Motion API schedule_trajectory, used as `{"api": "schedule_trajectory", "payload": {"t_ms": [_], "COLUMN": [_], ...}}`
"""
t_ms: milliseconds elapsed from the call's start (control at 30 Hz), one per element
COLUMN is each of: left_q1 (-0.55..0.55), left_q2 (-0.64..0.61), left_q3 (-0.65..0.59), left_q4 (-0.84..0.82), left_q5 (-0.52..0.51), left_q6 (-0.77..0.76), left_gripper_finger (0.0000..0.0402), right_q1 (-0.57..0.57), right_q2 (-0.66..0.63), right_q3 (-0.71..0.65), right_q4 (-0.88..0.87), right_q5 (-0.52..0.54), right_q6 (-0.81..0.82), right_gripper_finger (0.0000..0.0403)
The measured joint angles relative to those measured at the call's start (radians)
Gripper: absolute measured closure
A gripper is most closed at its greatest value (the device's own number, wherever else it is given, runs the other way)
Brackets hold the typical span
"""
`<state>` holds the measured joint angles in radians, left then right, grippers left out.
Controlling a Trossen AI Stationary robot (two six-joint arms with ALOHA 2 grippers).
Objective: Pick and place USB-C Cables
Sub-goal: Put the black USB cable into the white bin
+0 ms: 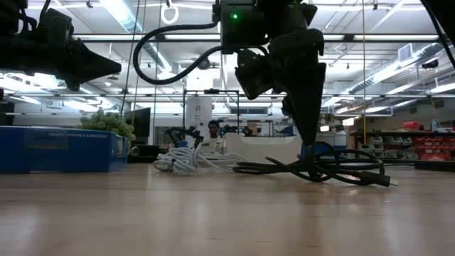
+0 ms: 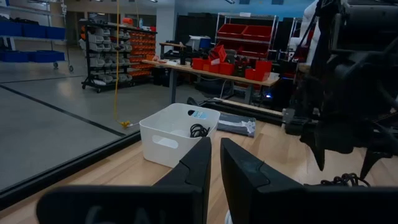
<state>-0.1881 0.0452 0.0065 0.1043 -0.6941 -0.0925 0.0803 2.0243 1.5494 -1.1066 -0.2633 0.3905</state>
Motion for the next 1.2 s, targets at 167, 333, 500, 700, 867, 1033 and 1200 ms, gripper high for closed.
{"api": "schedule_trajectory", "payload": {"t_ms": [167, 333, 500, 700, 867, 1033, 1200], "left_q1": [0.0, 0.0, 0.0, 0.0, 0.0, 0.0, 0.0], "left_q2": [0.0, 0.0, 0.0, 0.0, 0.0, 0.0, 0.0], "left_q3": [0.0, 0.0, 0.0, 0.0, 0.0, 0.0, 0.0], "left_q4": [0.0, 0.0, 0.0, 0.0, 0.0, 0.0, 0.0], "left_q5": [0.0, 0.0, 0.0, 0.0, 0.0, 0.0, 0.0], "left_q6": [0.0, 0.0, 0.0, 0.0, 0.0, 0.0, 0.0], "left_gripper_finger": [0.0358, 0.0358, 0.0358, 0.0358, 0.0358, 0.0358, 0.0358], "right_q1": [0.017, 0.016, 0.035, 0.05, 0.05, 0.05, 0.041], "right_q2": [0.0, 0.001, 0.002, 0.002, -0.001, -0.003, -0.001], "right_q3": [-0.007, -0.076, -0.141, -0.17, -0.188, -0.201, -0.169], "right_q4": [0.065, 0.126, 0.177, 0.233, 0.244, 0.25, 0.201], "right_q5": [0.055, 0.065, 0.106, 0.14, 0.164, 0.175, 0.165], "right_q6": [0.033, 0.086, 0.097, 0.095, 0.096, 0.086, 0.066], "right_gripper_finger": [0.0078, 0.0076, 0.0087, 0.0121, 0.0178, 0.0234, 0.0269]}}
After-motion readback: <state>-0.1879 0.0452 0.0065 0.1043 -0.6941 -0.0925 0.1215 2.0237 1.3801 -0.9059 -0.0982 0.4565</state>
